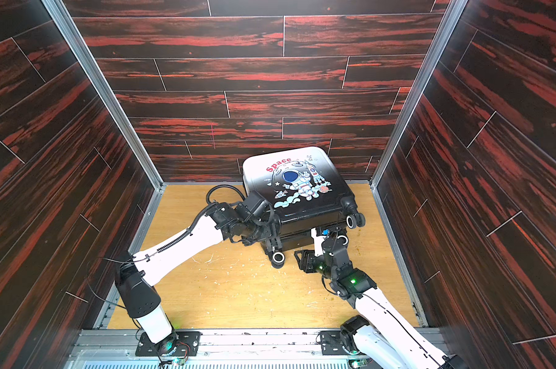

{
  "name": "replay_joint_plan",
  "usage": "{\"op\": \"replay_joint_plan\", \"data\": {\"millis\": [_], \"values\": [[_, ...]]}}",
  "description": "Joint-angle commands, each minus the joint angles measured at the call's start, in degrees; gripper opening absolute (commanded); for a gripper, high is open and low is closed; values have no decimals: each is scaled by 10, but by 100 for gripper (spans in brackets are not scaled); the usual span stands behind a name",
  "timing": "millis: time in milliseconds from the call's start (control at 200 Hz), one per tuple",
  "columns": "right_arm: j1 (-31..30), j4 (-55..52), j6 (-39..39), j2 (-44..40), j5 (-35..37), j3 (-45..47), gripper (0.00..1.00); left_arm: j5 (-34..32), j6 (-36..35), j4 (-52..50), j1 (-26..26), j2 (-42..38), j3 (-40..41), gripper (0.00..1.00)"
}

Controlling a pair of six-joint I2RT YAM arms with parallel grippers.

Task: Open the suitcase zippers
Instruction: Pick up the suitcase from the center of the board.

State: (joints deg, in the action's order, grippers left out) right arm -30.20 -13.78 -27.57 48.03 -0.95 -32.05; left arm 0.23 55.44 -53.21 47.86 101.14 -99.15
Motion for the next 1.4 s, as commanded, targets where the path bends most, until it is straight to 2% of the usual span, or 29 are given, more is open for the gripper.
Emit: {"op": "replay_joint_plan", "data": {"millis": [0,511,817,1157,1258,1393], "values": [[-2,-9,-1,10,10,0,61,-23,-23,-73,5,-24,-22,80],[-2,-2,-8,28,-2,2,61,6,2,-41,24,-10,-51,79],[-2,-5,-7,25,-1,4,61,34,14,2,31,46,-57,79],[-2,-13,-9,15,6,6,61,27,19,32,27,80,-65,76],[-2,-13,-13,9,6,9,60,23,20,48,22,79,-64,62],[-2,-5,-5,-18,13,17,60,19,21,69,16,71,-66,29]]}}
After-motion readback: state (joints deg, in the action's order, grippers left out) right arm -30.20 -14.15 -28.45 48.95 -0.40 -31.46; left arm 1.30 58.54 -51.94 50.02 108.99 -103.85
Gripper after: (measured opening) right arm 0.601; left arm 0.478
